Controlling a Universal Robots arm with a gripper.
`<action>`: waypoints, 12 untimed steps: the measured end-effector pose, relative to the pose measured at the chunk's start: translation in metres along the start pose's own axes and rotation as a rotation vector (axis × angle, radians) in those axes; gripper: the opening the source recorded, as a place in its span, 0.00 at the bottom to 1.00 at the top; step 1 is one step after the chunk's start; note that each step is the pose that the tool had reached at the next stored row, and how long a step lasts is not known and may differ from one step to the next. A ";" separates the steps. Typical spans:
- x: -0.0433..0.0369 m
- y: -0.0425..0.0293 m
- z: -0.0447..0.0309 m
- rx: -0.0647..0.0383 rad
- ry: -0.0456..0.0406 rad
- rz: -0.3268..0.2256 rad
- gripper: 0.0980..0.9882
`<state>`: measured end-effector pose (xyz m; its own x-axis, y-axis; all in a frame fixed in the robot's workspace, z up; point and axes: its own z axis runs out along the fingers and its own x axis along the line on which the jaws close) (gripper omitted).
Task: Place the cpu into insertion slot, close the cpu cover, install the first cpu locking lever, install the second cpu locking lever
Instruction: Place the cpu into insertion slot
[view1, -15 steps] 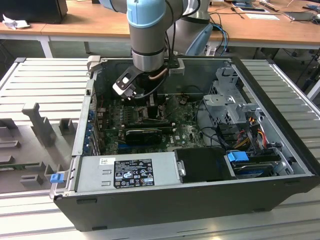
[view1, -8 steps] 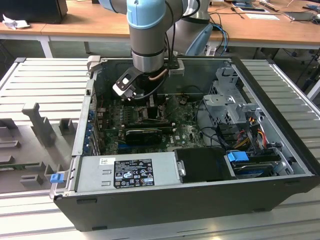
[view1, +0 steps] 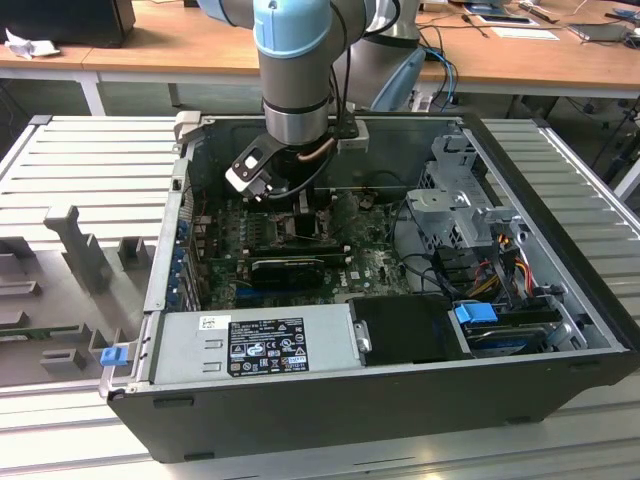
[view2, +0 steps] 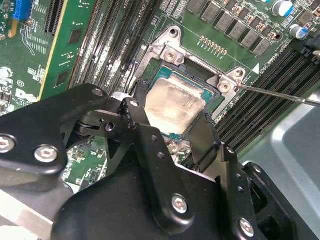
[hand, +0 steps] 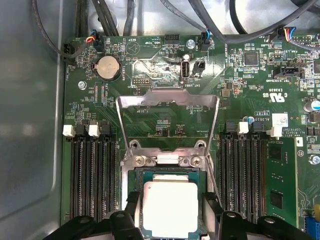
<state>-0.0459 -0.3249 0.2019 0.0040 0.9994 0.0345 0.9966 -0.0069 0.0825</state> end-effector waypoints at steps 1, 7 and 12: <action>0.0000 0.0000 0.0000 0.000 0.0001 0.000 0.57; 0.0014 0.0011 0.0009 0.000 0.0003 -0.003 0.57; 0.0058 0.0015 0.0016 0.000 0.0000 -0.013 0.57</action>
<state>-0.0442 -0.3190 0.2006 -0.0088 0.9994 0.0334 0.9966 0.0060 0.0825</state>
